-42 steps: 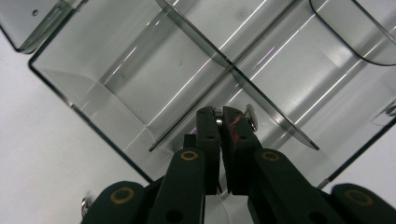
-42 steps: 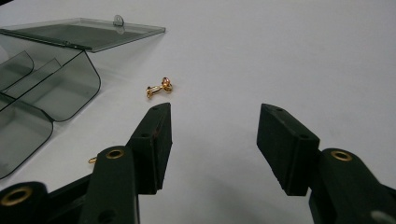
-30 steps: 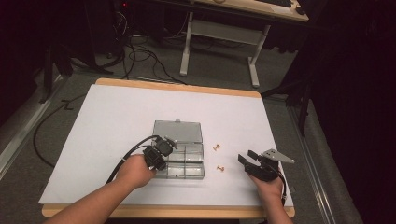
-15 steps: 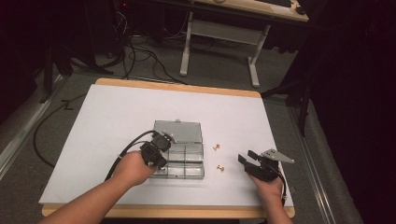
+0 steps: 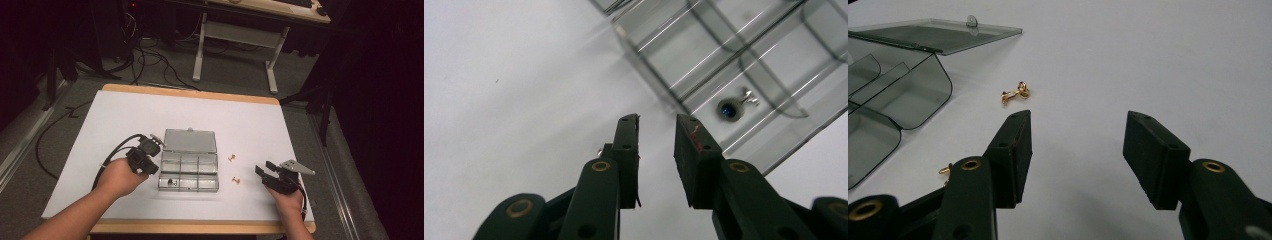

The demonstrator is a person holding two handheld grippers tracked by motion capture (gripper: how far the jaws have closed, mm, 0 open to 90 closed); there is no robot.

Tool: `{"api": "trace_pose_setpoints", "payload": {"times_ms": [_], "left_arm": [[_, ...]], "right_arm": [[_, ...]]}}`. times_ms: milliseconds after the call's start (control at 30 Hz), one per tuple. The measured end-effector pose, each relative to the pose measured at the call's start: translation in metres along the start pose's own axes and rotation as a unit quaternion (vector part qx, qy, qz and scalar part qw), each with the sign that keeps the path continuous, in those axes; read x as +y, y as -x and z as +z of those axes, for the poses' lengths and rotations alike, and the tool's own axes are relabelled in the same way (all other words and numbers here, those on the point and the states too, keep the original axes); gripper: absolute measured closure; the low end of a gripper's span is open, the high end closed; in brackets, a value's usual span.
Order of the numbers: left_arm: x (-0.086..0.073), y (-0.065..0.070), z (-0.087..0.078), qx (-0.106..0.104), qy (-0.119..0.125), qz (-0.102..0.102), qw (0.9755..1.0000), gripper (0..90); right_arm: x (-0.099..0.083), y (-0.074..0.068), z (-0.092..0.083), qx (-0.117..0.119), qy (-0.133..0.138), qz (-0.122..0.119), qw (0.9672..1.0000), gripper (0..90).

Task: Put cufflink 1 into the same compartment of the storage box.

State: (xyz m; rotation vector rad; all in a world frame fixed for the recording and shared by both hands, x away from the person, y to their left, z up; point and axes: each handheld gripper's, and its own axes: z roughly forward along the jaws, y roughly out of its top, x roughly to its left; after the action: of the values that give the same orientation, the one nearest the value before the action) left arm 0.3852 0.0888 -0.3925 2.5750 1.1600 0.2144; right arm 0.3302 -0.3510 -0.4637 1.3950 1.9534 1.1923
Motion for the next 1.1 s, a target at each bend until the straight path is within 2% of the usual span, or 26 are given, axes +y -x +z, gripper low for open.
{"api": "trace_pose_setpoints", "payload": {"times_ms": [267,400,467,733,1100], "left_arm": [[-0.018,-0.018,0.009,0.000,-0.012,-0.017,0.9998,66.4],[-0.021,-0.022,0.016,-0.012,-0.013,-0.026,0.9995,62.4],[-0.022,-0.022,0.020,-0.016,-0.018,-0.023,0.9994,62.4],[-0.022,-0.022,0.033,-0.025,-0.028,-0.020,0.9991,69.4],[-0.023,-0.025,0.036,-0.031,-0.031,-0.023,0.9988,76.5]], "right_arm": [[0.000,-0.001,0.000,-0.001,-0.002,-0.001,1.0000,45.7],[0.000,0.000,0.000,-0.002,-0.002,0.000,1.0000,45.7],[0.000,0.000,0.000,-0.003,-0.002,-0.001,1.0000,45.8],[0.000,0.002,-0.001,-0.004,-0.001,-0.001,1.0000,45.8],[0.000,0.002,-0.001,-0.005,-0.001,-0.001,1.0000,45.8]]}}
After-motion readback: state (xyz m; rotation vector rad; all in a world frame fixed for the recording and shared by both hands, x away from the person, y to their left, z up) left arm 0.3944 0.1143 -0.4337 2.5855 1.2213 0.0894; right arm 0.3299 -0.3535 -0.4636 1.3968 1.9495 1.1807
